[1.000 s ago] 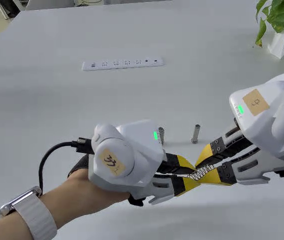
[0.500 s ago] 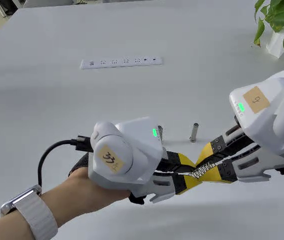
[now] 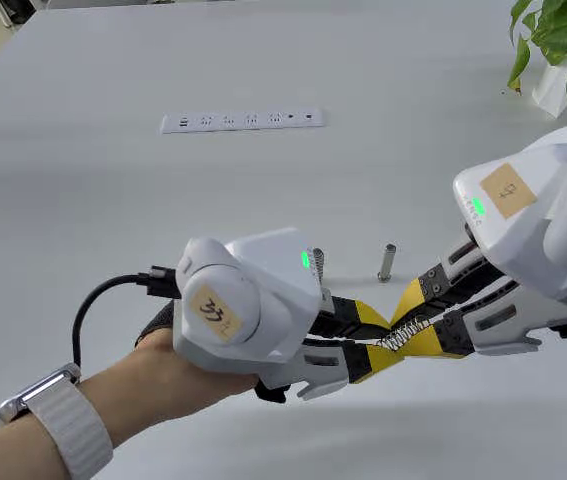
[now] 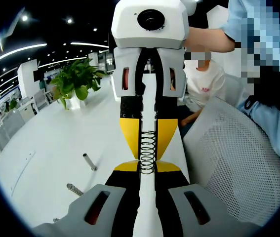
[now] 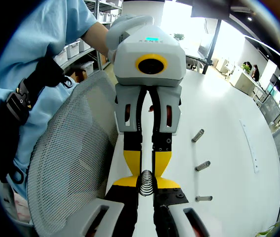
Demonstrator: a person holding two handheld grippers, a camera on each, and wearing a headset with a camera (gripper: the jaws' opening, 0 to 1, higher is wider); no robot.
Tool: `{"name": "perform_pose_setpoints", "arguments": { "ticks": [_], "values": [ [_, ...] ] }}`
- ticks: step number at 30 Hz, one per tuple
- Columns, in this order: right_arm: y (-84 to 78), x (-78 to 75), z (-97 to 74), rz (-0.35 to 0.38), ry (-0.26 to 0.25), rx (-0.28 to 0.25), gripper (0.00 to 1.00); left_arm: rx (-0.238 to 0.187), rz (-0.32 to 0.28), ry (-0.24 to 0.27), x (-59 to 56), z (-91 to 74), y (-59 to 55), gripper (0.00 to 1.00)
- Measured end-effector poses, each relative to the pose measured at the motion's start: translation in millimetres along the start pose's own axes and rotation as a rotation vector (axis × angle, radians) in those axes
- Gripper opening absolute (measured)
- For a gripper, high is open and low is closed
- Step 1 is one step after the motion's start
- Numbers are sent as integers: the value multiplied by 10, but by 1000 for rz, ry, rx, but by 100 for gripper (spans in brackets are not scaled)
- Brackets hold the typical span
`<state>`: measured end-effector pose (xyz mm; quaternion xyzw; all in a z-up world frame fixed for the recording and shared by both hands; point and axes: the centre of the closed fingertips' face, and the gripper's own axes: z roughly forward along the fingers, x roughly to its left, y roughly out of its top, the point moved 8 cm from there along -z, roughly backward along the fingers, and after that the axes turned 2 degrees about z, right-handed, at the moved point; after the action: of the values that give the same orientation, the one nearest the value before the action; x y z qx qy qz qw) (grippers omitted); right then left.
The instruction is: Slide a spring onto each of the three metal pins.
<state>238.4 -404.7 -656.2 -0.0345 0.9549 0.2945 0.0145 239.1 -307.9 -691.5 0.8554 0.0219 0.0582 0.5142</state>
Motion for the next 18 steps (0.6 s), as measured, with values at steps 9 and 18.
{"name": "perform_pose_setpoints", "arguments": {
  "ticks": [9, 18],
  "values": [
    [-12, -27, 13, 5, 9, 2, 7, -14, -9, 15, -4, 7, -23, 7],
    [-9, -47, 49, 9, 17, 2, 7, -34, -41, 33, -1, -17, -67, 9]
  ]
}}
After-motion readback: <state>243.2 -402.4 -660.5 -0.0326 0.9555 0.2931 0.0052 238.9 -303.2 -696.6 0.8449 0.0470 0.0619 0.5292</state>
